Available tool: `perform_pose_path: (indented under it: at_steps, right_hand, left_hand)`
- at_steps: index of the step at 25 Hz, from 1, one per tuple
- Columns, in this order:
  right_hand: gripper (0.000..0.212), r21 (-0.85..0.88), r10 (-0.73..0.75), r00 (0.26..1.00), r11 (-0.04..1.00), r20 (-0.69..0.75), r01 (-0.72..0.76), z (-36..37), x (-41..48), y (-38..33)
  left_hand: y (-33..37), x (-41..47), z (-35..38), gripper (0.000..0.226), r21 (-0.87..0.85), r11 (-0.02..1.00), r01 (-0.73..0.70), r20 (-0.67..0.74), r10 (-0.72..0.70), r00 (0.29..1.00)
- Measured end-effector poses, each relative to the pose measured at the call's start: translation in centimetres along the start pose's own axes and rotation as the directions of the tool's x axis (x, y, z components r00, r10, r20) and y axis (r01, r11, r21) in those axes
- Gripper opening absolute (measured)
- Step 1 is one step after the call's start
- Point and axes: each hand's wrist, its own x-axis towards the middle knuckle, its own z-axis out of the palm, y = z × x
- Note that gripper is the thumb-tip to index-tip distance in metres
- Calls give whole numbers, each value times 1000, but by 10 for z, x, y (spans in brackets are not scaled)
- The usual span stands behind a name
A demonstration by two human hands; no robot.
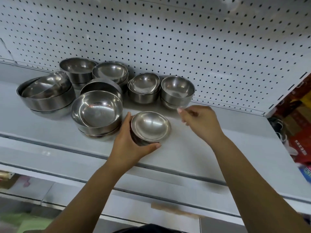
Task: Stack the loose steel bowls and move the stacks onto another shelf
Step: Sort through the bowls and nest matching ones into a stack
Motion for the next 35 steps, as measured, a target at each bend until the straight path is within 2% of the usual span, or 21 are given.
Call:
perform_pose_path:
  at_steps: [2,5,7,12,16,20,22,27,31,35]
  right_hand:
    - [26,-49,-62,998,997,22,63,-7,25,-15]
    - [25,-51,-216,975,974,56,219,-4,71,-34]
    - [23,-42,-252,962,965,103,258,3,101,-44]
    - [28,-247,-370,910,879,188,408,41,161,-60]
    - [40,-452,-296,938,822,180,347,60,197,-62]
    - [56,-541,-229,952,784,204,305,65,209,-65]
    - [55,-549,-221,957,784,188,289,69,213,-62]
    - [27,-481,-220,964,835,153,267,67,214,-56]
    - [36,-359,-318,944,874,87,328,57,211,-58]
    - [30,-202,-341,940,919,27,339,35,197,-65]
  left_hand:
    - [1,1,0,104,1,1000,15,-32,-15,999]
    - [-1,3,1,126,16,999,36,-51,-35,998]
    - [-3,5,1,135,17,999,51,-56,-50,997]
    - [-2,5,1,141,60,997,48,-83,-43,996]
    - [-4,5,2,140,80,996,30,-80,-24,997]
    - [-4,6,0,123,98,995,14,-82,-6,997]
    - [-4,6,0,118,96,995,21,-87,-12,996]
    - [-4,8,-1,118,100,995,25,-84,-16,996]
    - [-7,9,-1,125,76,997,14,-73,-8,997]
    - [-10,11,-1,143,56,998,15,-60,-11,998]
